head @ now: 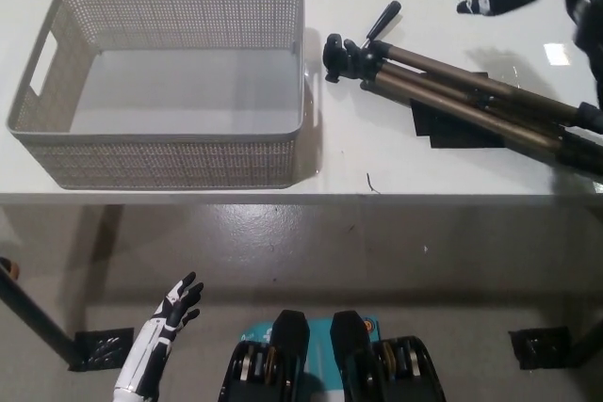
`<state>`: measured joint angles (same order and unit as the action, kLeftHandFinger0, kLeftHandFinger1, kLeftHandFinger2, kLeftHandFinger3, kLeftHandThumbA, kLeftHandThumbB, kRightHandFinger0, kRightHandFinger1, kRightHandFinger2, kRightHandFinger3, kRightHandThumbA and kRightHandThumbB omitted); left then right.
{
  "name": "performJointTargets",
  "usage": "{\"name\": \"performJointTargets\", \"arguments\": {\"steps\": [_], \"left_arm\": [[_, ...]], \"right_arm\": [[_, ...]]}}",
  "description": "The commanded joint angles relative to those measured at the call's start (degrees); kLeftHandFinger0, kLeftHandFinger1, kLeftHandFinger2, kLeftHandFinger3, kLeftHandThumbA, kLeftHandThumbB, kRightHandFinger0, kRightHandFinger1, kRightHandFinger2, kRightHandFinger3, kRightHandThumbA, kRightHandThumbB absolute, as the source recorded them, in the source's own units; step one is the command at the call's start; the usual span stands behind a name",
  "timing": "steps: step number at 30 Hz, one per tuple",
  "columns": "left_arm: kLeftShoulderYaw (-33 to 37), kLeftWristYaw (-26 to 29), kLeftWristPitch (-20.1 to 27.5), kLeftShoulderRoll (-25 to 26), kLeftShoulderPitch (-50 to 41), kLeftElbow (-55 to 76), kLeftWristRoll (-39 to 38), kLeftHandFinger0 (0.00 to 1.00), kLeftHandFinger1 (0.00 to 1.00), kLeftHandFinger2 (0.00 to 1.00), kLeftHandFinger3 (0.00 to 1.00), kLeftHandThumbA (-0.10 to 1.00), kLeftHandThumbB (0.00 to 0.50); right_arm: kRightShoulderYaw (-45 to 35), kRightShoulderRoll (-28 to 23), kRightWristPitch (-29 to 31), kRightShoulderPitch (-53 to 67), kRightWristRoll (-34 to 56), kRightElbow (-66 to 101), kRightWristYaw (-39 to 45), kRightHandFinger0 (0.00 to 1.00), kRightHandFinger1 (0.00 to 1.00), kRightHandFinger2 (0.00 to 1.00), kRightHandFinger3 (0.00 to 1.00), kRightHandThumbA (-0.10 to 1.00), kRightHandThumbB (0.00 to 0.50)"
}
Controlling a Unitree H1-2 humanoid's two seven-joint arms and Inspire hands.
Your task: The robot uses its right hand to pick the tripod on the desk and places it into a rectangular container on the left.
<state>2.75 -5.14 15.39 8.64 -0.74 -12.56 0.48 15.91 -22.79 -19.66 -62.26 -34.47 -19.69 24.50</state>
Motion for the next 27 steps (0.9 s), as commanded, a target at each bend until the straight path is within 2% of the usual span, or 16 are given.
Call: {"name": "performJointTargets", "arguments": {"steps": [1, 5, 9, 10, 12, 16, 20, 21, 22, 25, 27], "left_arm": [[-0.48, -0.9, 5.38, -0.08, -0.53, 1.55, -1.65, 1.0, 1.0, 1.0, 1.0, 1.0, 0.247], [-0.67, -0.84, 4.82, -0.2, -0.98, 1.48, -1.95, 1.0, 1.0, 1.0, 1.0, 1.0, 0.268], [-0.73, -0.34, 5.32, -0.27, -1.22, 1.44, -1.18, 1.0, 1.0, 1.0, 1.0, 1.0, 0.258], [-0.66, -0.39, 5.2, -0.31, -1.27, 1.54, -1.15, 1.0, 1.0, 1.0, 1.0, 1.0, 0.254], [-0.62, -0.52, 5.23, -0.44, -1.5, 1.55, -1.33, 1.0, 1.0, 1.0, 1.0, 1.0, 0.255], [-0.58, -0.82, 4.61, -0.28, -1.96, 1.89, -1.4, 1.0, 1.0, 1.0, 1.0, 1.0, 0.273], [-0.5, -0.68, 4.55, -0.3, -2.06, 2.01, -0.97, 1.0, 1.0, 1.0, 1.0, 1.0, 0.267], [-0.53, -0.89, 4.55, -0.4, -2.05, 2.04, -1.48, 1.0, 1.0, 1.0, 1.0, 1.0, 0.264], [-0.52, -0.93, 4.67, -0.37, -2.0, 1.9, -1.47, 1.0, 1.0, 1.0, 1.0, 1.0, 0.264], [-0.48, -1.02, 4.28, -0.37, -2.03, 2.13, -1.55, 1.0, 1.0, 1.0, 1.0, 1.0, 0.28], [-0.5, -1.2, 4.57, -0.3, -2.73, 2.14, -1.87, 1.0, 1.0, 1.0, 1.0, 1.0, 0.283]], "right_arm": [[2.73, 2.39, -7.27, -15.11, -7.59, -17.61, 5.0, 1.0, 1.0, 1.0, 1.0, 1.0, 0.5], [3.52, 5.11, -7.27, -17.44, -5.89, -26.34, 4.04, 1.0, 1.0, 1.0, 1.0, 1.0, 0.5], [3.9, 7.96, -7.27, -19.64, -3.2, -34.73, 4.04, 1.0, 1.0, 1.0, 1.0, 1.0, 0.5], [6.06, 8.66, -6.9, -20.35, -3.4, -37.95, 3.51, 1.0, 1.0, 1.0, 1.0, 1.0, 0.5], [6.96, 9.82, -5.79, -20.98, -2.77, -42.25, 1.43, 1.0, 1.0, 1.0, 1.0, 1.0, 0.5], [6.15, 11.44, 0.53, -22.6, 1.0, -50.15, 2.92, 1.0, 1.0, 1.0, 1.0, 1.0, 0.497], [6.17, 12.73, 1.1, -23.28, 1.57, -52.85, 2.0, 1.0, 1.0, 1.0, 1.0, 1.0, 0.5], [4.19, 12.84, 3.56, -23.09, 4.07, -53.37, 2.57, 1.0, 1.0, 1.0, 1.0, 1.0, 0.429], [4.04, 13.1, 3.68, -22.89, 4.12, -53.6, 1.23, 1.0, 1.0, 1.0, 1.0, 1.0, 0.414], [6.32, 13.82, 4.19, -22.87, 2.07, -55.21, 1.63, 1.0, 1.0, 1.0, 1.0, 1.0, 0.419], [8.13, 14.58, 6.29, -22.3, 1.11, -56.52, 2.45, 1.0, 1.0, 1.0, 1.0, 1.0, 0.399]]}}
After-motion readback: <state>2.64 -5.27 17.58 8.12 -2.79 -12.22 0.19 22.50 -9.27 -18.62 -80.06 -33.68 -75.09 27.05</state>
